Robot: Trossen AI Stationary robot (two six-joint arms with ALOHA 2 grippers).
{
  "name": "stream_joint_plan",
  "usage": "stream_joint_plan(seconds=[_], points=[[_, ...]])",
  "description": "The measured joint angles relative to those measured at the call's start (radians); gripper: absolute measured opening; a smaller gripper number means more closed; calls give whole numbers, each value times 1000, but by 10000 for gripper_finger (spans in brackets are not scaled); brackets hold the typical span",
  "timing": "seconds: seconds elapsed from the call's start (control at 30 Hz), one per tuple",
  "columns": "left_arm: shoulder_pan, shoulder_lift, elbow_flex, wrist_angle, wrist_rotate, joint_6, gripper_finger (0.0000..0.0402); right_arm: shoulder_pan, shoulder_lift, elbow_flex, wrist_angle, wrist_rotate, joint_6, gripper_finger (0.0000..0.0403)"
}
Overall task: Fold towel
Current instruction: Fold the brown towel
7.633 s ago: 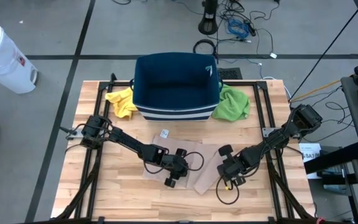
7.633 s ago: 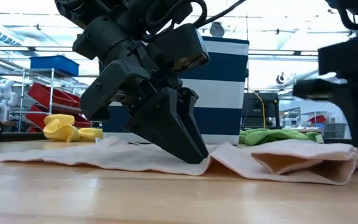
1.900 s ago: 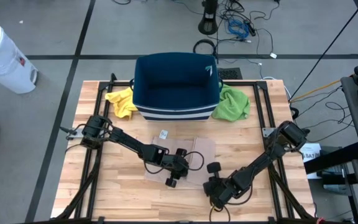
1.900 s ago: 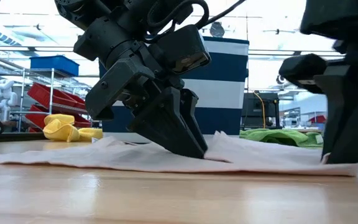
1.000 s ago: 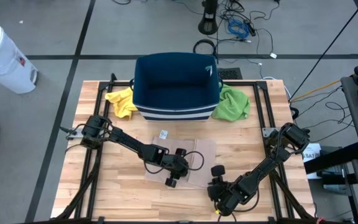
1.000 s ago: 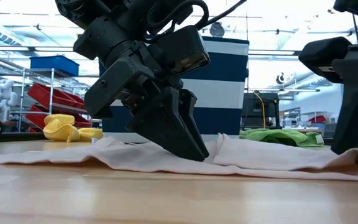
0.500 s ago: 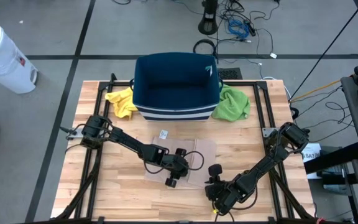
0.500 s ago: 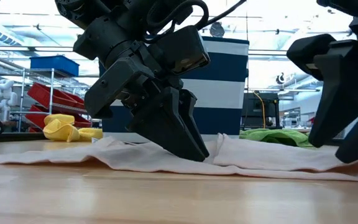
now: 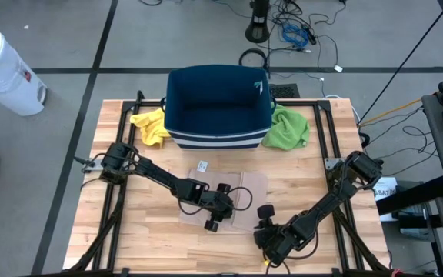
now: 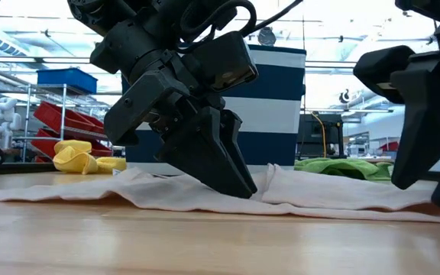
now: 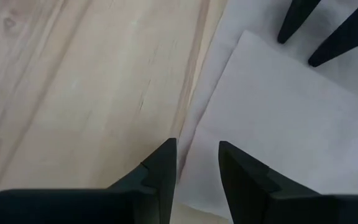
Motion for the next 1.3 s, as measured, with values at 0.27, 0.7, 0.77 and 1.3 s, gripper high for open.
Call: stream_joint_plan(seconds=[0.27, 0.7, 0.77, 1.3], points=[[0, 0, 0, 1, 0, 0, 158, -19, 30, 1, 1, 1, 0, 92], [0, 0, 0, 1, 0, 1, 158, -15, 31, 1, -36, 4, 16, 5], [0, 0, 0, 1, -1, 1, 158, -9, 31, 1, -39, 6, 16, 2], [0, 0, 0, 1, -1, 0, 158, 27, 30, 1, -42, 10, 26, 0]])
